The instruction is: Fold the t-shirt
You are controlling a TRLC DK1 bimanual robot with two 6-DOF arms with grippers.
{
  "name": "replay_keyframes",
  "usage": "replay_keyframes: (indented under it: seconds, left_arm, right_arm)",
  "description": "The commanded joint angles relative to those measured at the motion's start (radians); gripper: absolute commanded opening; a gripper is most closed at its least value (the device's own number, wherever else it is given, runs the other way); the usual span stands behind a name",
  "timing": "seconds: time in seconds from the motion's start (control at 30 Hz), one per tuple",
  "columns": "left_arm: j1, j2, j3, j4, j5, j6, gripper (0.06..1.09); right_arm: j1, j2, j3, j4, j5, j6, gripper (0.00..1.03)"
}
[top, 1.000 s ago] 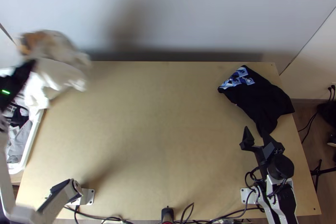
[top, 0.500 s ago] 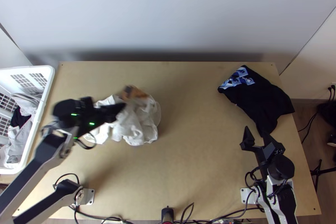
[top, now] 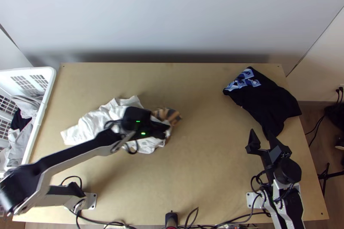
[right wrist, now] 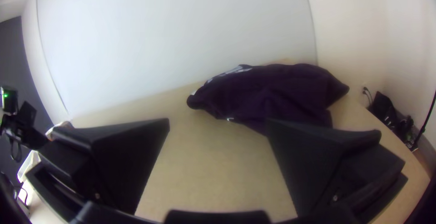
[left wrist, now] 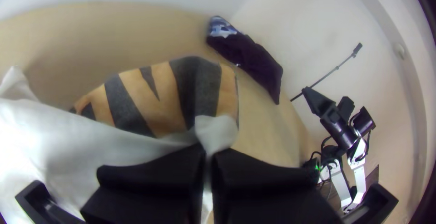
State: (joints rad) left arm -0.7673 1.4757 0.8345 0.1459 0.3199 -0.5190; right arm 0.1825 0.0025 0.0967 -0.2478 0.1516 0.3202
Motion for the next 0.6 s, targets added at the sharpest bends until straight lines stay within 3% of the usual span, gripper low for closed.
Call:
replay_keyframes:
  seconds: [0.0,0.03,0.3,0.43,0.57]
  left_arm:
    - [-0.113,0.215,0.143,0.055,0.001,-0.004,1.08]
    - [-0.112,0.222,0.156,0.050,0.002,-0.016,1.04]
    - [0.071,0.023,0.199,-0.092,-0.010,-0.013,1.04]
    - [0.241,-0.104,0.232,-0.223,-0.042,0.027,1.04]
    - [0.405,-0.206,0.232,-0.312,-0.044,0.097,1.04]
  right_arm:
    - [0.003,-0.001,0.000,0.001,0.000,0.000,0.98]
    - [0.005,-0.002,0.000,0.002,0.000,-0.001,0.98]
    - [0.060,-0.006,0.012,0.061,-0.006,-0.010,0.98]
    - [0.107,0.045,0.129,0.082,-0.116,-0.009,0.98]
    - [0.183,0.229,0.304,0.051,-0.178,-0.013,0.98]
